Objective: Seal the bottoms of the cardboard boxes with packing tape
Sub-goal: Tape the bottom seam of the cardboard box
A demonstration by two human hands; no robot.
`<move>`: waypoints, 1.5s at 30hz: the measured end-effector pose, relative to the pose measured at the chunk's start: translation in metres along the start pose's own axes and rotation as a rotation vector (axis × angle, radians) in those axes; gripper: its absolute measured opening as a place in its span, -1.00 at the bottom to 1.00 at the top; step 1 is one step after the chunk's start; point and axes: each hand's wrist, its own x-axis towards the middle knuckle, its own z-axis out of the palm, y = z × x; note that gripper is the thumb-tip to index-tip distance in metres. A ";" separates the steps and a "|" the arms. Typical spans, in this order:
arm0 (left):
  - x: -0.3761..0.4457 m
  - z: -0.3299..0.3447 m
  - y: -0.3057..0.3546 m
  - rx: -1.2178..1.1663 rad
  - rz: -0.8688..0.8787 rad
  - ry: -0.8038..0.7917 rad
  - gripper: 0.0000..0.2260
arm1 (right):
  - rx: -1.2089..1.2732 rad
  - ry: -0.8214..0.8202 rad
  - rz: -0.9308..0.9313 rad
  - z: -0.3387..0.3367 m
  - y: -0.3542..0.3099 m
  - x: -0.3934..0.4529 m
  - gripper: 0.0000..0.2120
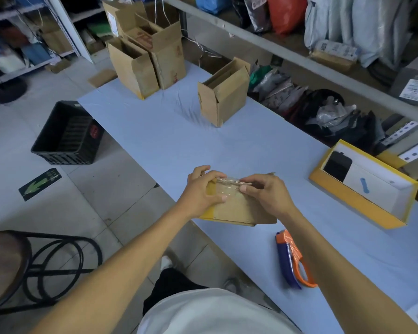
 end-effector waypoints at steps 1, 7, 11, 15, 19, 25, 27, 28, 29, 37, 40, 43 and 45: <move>-0.002 0.001 -0.002 -0.033 -0.007 0.003 -0.57 | 0.002 0.015 0.003 0.001 0.000 -0.001 -0.90; -0.003 0.012 0.003 -0.200 -0.181 0.222 -0.13 | -0.652 0.315 0.046 0.009 -0.010 -0.009 -0.53; -0.007 0.019 0.001 -0.639 -0.301 0.077 -0.36 | -0.434 0.298 0.161 0.026 -0.014 -0.019 -0.54; -0.015 0.026 0.021 -0.725 -0.266 0.069 -0.73 | 0.035 0.271 0.142 0.022 -0.017 -0.021 -0.45; -0.020 0.034 0.038 -0.589 -0.140 0.176 -0.82 | 0.267 0.313 0.136 0.007 -0.011 -0.027 -0.42; -0.034 0.062 0.048 -0.326 0.112 0.353 -0.71 | 0.382 0.201 0.270 -0.001 -0.008 -0.039 -0.22; -0.036 0.069 0.050 -0.298 0.135 0.385 -0.71 | 0.448 0.154 0.303 -0.004 -0.009 -0.047 -0.04; -0.037 0.072 0.051 -0.293 0.142 0.401 -0.71 | 0.480 0.142 0.303 -0.003 -0.009 -0.051 -0.02; -0.037 0.073 0.052 -0.294 0.145 0.414 -0.71 | 0.517 0.140 0.292 0.000 -0.008 -0.055 -0.04; -0.033 0.061 0.065 -0.079 0.163 0.358 -0.62 | 0.714 0.305 0.039 -0.008 0.001 -0.065 -0.39; -0.012 0.013 0.069 0.156 0.059 0.459 -0.47 | 0.674 0.209 -0.070 -0.025 0.008 -0.064 -0.31; 0.004 -0.035 0.068 -0.073 0.018 0.287 -0.31 | 0.698 0.056 -0.163 -0.037 0.013 -0.062 -0.17; 0.006 -0.043 0.067 -0.250 0.052 0.122 -0.38 | 0.788 0.034 -0.141 -0.033 0.009 -0.056 -0.08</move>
